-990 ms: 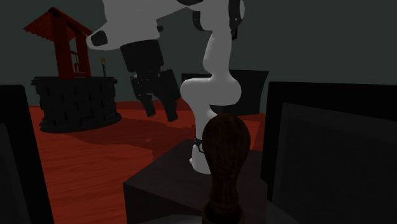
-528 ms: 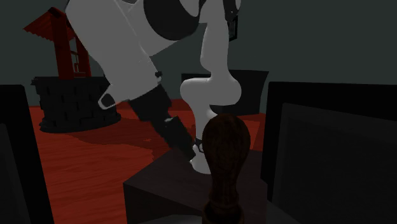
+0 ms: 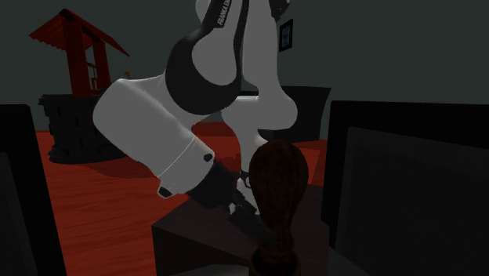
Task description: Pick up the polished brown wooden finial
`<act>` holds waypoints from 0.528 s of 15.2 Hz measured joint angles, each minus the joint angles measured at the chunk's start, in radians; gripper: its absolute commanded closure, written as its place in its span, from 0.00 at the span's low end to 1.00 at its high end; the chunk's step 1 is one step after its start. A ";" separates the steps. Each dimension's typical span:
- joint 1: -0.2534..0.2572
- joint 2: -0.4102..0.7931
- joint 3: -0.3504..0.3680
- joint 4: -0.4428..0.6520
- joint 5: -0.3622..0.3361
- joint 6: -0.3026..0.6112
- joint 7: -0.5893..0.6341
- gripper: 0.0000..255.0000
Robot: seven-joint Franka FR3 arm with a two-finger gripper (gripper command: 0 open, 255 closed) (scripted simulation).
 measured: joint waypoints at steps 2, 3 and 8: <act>0.006 0.043 0.003 -0.005 0.055 0.011 -0.007 0.00; 0.009 0.063 0.006 -0.001 0.070 0.020 -0.012 0.00; 0.014 0.139 0.011 -0.001 0.107 0.075 -0.060 0.00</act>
